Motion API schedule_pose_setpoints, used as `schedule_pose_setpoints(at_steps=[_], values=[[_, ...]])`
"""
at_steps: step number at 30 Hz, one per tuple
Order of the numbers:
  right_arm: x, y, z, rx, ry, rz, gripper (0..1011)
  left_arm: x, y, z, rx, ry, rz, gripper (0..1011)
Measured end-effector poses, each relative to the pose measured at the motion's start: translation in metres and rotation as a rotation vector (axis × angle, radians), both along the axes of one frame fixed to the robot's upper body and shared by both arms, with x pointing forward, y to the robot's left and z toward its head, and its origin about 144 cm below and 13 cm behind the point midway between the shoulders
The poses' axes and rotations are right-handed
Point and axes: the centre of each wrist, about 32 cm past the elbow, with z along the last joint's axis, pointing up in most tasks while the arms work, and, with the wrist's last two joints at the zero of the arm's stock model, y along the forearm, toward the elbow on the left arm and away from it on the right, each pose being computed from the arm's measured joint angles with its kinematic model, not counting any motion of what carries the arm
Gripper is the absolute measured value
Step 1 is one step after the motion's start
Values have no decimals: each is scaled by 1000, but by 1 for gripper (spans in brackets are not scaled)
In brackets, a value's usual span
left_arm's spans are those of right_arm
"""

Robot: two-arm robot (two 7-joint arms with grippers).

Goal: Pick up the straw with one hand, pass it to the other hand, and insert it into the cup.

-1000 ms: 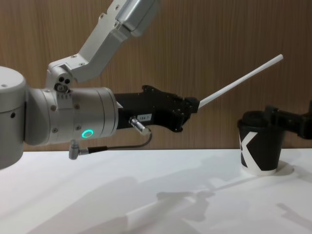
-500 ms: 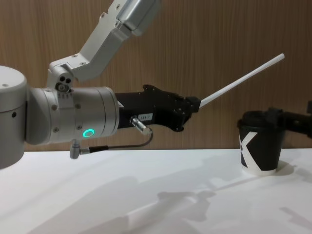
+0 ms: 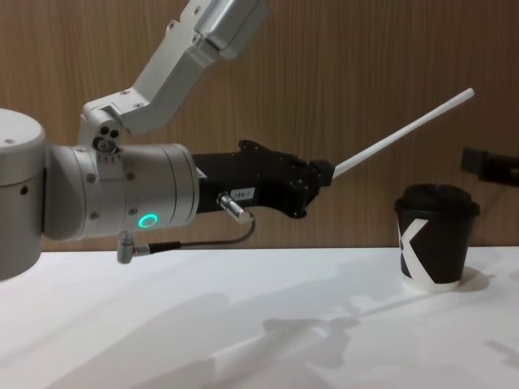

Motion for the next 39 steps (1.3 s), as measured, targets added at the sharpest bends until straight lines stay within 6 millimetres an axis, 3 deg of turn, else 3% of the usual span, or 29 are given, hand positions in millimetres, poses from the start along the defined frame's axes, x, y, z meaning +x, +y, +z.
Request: schedule_pose_setpoints(at_steps=[20, 39], values=[[26, -25, 38, 65, 95, 142, 1001, 0, 0, 0, 0, 0, 0, 0], [53, -21, 69, 252, 293, 112, 1001, 0, 0, 0, 0, 0, 0, 0]])
